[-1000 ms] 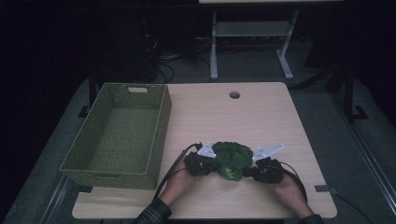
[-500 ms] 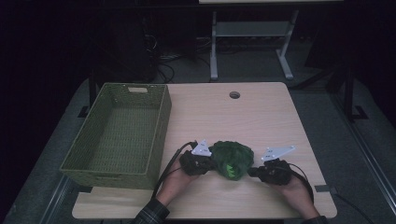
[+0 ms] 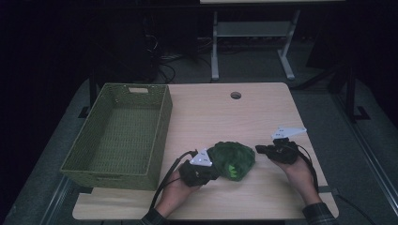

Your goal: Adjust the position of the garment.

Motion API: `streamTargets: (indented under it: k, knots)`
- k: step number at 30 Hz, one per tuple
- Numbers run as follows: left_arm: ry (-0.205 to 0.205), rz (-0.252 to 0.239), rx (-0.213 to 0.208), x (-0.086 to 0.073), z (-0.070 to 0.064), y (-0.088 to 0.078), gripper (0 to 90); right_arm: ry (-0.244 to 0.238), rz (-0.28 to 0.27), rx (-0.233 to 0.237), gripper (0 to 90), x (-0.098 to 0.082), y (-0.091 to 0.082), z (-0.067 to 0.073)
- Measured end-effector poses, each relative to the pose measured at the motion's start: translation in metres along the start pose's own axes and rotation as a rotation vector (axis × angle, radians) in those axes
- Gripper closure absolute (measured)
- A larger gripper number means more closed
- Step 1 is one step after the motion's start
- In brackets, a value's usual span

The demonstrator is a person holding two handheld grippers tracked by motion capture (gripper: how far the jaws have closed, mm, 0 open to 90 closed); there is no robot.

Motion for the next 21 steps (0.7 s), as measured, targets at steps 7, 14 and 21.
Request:
streamTargets:
  k: [7,14,21]
  knots:
    - [0.01,0.027,-0.023,-0.002,-0.007,0.023,89.9,0.023,0.027,-0.017,90.0,0.008,0.033,-0.021]
    - [-0.004,0.051,0.023,-0.006,0.015,0.029,89.8,0.002,0.089,0.054,89.9,-0.002,0.051,-0.008]
    - [-0.006,0.068,0.073,-0.01,0.036,0.022,89.8,-0.015,0.103,0.081,90.0,-0.011,0.041,0.008]
Point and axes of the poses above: each handheld gripper's, and its own axes: y roughly forward along the jaws, x roughly out of its top, z roughly to its left, the point moved 9 cm from there along y, roughly forward along the jaws, and after that the axes turned 6 degrees about -z, right-handed, at the moved point
